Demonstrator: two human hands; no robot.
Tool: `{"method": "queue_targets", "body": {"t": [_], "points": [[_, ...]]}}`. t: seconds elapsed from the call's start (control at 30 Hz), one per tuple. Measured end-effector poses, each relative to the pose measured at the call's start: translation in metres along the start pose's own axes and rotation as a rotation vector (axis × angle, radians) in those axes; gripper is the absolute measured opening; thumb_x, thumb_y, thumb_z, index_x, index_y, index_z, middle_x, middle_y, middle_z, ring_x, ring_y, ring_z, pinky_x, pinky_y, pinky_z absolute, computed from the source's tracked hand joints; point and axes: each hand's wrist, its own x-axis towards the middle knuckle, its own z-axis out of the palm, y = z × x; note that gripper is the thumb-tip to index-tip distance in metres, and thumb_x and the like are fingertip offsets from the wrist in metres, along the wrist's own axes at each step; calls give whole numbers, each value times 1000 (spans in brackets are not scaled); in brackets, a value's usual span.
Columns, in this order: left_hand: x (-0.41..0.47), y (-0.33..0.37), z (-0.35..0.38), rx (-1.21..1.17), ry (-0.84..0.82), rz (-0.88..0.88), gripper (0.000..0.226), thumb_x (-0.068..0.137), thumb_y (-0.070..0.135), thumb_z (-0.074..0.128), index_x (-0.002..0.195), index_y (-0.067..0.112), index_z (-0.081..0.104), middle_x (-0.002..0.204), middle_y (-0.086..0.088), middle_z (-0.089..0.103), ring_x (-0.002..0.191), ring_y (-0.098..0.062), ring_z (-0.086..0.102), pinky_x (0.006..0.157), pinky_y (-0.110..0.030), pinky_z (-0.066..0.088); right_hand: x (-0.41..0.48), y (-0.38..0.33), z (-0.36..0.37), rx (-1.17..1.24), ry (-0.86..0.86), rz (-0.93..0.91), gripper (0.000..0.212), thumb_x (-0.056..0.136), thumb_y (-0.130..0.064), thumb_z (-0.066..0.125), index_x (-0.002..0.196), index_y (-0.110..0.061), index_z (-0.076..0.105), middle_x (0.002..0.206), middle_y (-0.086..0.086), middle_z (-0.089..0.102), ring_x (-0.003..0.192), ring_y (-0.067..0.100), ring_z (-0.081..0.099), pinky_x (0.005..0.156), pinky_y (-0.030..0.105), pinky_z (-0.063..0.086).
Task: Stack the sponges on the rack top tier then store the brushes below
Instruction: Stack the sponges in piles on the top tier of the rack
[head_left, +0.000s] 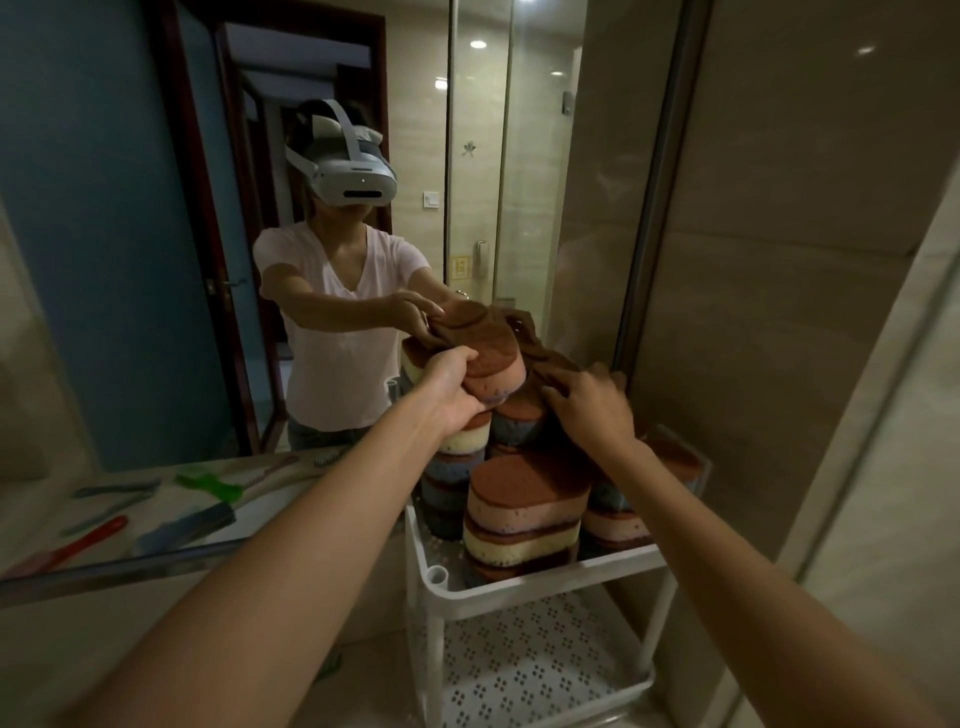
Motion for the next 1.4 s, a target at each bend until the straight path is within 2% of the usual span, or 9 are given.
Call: {"method": "queue_targets", "body": {"t": [0.37,0.5,0.7,0.8,0.93,1.07,1.13,1.23,1.4], "points": [[-9,0,3,-92,-21,-8,39,96,9,38,135,11,42,138,-16,47,127,-32,45,99,-49,38,-1,-18,-16,-57,-326,131,42,97,-32,24,124,-13,50,140,16,33,132,40,23,107,56,19],[-17,7,15,-49,-79,43,35,93,7,44,128,10,49,129,-14,56,121,-30,52,98,-46,41,-4,-9,-35,484,-101,95,21,94,-17,37,82,-17,54,81,-2,52,79,17,52,70,32,46],[-21,7,46,159,-90,69,17,87,5,55,102,10,60,111,-13,62,107,-26,57,91,-36,47,-8,1,-59,774,-21,11,27,85,-13,56,111,-13,47,100,0,52,90,14,52,66,23,43],[-23,0,56,292,-133,18,22,85,10,60,107,11,59,111,-12,63,94,-22,58,64,-28,40,-7,14,-61,675,-17,-65,41,82,-18,66,115,-12,44,99,-3,51,89,11,52,66,14,44],[-17,-10,64,426,-218,22,28,85,19,62,111,9,61,120,-11,63,111,-22,55,95,-36,38,-5,37,-60,551,166,-109,37,80,-26,70,105,-17,45,87,-11,49,72,-4,47,51,-1,39],[-2,-20,61,937,-218,349,37,93,31,48,122,10,56,122,-9,61,106,-19,57,89,-32,47,0,61,-55,528,164,25,45,86,-31,60,127,-20,45,113,0,56,87,7,51,66,17,43],[10,-26,52,1421,-210,553,43,95,38,40,132,17,46,137,-10,48,125,-26,46,105,-45,37,1,71,-48,465,107,94,46,88,-31,56,132,-23,43,125,2,55,98,15,53,75,26,41],[24,-41,37,1907,-299,533,56,95,52,25,147,32,16,158,-4,7,146,-24,3,115,-52,2,4,77,-39,373,34,134,47,89,-33,53,134,-26,45,136,3,52,119,24,52,92,32,44],[29,-48,26,2074,-352,491,63,94,56,26,148,32,3,158,-7,-1,146,-25,0,116,-47,4,7,73,-30,290,-15,101,45,91,-35,48,136,-27,45,141,3,48,122,26,50,95,34,43]]}}
